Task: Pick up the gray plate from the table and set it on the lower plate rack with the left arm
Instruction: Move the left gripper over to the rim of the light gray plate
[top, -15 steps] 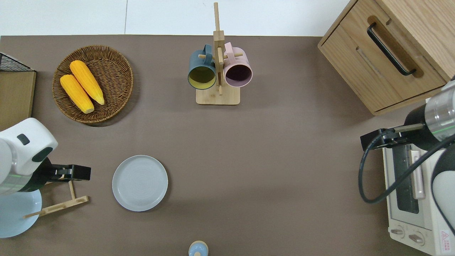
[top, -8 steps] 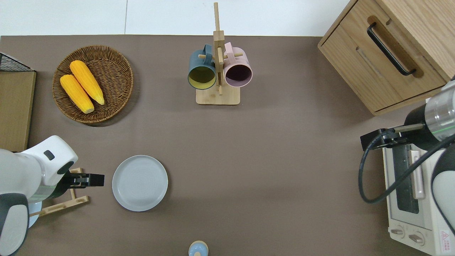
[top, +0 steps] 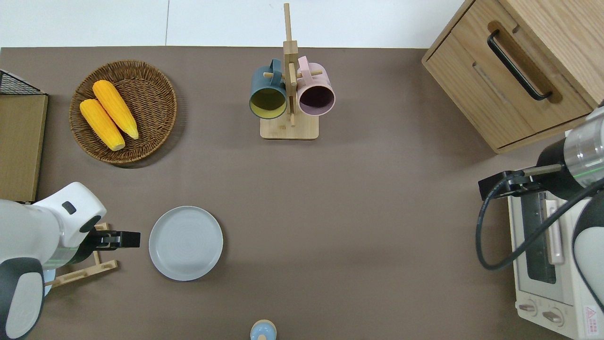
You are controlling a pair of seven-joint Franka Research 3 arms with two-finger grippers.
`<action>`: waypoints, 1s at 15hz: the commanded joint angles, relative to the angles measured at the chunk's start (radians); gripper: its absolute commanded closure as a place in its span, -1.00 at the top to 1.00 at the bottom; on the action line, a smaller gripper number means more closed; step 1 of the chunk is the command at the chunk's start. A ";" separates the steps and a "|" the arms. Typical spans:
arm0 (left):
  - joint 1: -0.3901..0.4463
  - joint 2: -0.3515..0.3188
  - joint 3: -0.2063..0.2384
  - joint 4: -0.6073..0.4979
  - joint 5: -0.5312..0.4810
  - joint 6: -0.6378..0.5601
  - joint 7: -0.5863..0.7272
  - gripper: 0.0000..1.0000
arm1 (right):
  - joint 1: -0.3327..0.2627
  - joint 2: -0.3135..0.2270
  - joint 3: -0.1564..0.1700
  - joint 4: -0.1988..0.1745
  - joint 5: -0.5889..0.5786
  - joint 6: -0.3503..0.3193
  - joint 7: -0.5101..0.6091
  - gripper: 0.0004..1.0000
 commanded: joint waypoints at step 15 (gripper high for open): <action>0.004 0.144 0.003 -0.161 0.004 0.326 -0.004 0.99 | -0.024 -0.002 0.021 0.007 -0.005 -0.011 0.012 0.97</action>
